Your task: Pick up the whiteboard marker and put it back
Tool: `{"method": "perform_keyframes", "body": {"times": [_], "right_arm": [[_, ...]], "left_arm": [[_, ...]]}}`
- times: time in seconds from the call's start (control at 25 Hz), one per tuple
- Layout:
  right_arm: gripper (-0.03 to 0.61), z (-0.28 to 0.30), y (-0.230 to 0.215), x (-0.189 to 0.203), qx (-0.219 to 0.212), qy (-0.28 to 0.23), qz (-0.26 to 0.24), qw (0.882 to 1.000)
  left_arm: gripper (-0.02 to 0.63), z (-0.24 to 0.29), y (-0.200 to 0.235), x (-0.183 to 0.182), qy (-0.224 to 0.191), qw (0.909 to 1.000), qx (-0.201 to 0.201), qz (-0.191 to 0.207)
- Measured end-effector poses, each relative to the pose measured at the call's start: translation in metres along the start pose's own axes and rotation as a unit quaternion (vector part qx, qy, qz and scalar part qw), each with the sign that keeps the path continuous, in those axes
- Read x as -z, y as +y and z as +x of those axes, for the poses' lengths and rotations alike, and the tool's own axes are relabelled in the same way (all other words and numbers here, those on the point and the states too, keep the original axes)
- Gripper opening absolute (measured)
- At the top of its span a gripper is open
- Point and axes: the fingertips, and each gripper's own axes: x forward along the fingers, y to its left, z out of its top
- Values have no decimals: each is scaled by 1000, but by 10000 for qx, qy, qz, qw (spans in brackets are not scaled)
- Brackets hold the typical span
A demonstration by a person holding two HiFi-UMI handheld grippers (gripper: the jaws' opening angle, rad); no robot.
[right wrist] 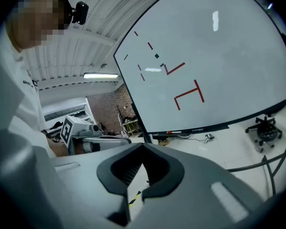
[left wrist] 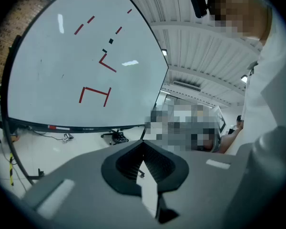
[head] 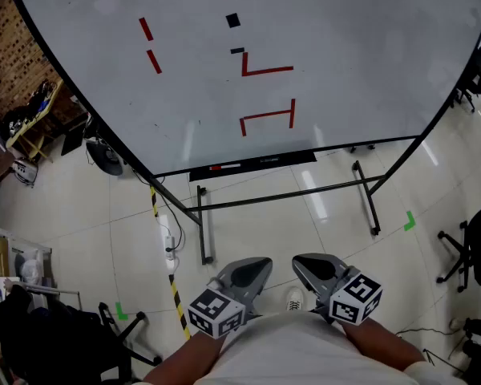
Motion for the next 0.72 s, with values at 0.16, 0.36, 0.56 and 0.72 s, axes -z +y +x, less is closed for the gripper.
{"method": "perform_keyframes", "body": {"times": [0.16,0.36,0.56,0.72], "right_arm": [[2,-13,-13,-3,-58,-1,-4,10000],[2,-26,-27,-5,-249,54,-23,9997],[2,-35,-42,-5,-443,99,-26,9990],[2,-30,-47,-2,-610,174,40,9980]], "left_arm": [[17,14,-8,-2,-35,10000,-47,-54],[17,31,-16,-4,-188,9987,-167,-449],[17,44,-24,2,-204,9979,-460,-401],[17,46,-20,6,-148,9968,-661,-419]]}}
